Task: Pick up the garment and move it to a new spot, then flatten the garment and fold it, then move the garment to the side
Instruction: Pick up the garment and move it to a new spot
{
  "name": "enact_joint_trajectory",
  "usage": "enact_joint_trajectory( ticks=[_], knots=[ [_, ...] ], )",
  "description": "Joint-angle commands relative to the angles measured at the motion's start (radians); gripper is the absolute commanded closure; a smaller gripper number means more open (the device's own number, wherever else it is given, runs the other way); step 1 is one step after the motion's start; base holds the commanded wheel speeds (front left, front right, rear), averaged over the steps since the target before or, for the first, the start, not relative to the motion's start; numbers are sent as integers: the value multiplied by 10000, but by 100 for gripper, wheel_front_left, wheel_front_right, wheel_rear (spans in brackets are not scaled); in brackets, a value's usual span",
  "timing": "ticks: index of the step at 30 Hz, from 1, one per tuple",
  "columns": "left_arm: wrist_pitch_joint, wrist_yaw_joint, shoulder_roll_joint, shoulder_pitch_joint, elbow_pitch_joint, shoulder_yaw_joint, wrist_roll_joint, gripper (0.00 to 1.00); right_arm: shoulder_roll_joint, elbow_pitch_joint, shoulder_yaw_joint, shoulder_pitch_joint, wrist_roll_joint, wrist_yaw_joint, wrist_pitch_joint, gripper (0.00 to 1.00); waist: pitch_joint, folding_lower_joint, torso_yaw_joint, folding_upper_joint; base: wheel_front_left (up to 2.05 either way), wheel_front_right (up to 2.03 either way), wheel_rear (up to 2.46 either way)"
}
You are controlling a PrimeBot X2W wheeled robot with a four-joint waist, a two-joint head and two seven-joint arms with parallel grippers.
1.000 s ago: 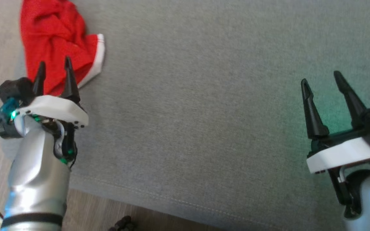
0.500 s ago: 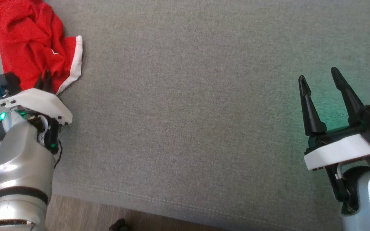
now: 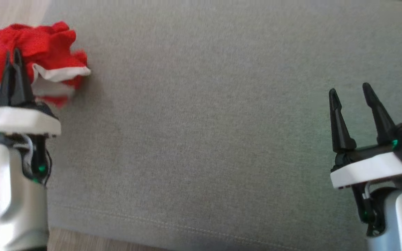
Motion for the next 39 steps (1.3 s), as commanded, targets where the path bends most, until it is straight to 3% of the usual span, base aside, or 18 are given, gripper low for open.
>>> enact_joint_trajectory(
  ticks=[1, 8, 20, 32, 39],
  knots=[
    [-118, -62, 283, 64, -856, 391, 208, 100, 115, -249, 205, 93, 98, -9, -155, 0, -450, 0, -136, 0, 0, 0, 0],
    [-119, -210, -237, 2011, -3190, 245, 746, 100, 176, 161, 300, 504, 324, -9, -490, 0, -1283, 0, -774, 0, 0, 0, 0],
    [-117, -363, -480, 3410, -4969, -723, 924, 100, 183, 317, 335, 742, 807, -9, -768, 0, -1347, 0, -2471, 0, 0, 0, 0],
    [-78, -504, -653, 1595, -3379, -3970, 754, 100, 184, 625, 467, 390, 1219, -9, -1267, 0, -371, 0, -4918, 0, 0, 0, 0],
    [-103, -508, -643, 747, -2108, -5741, 306, 100, 185, 951, 548, 267, 1475, -9, -1603, 0, 76, 0, -5749, 0, 0, 0, 0]
  ],
)
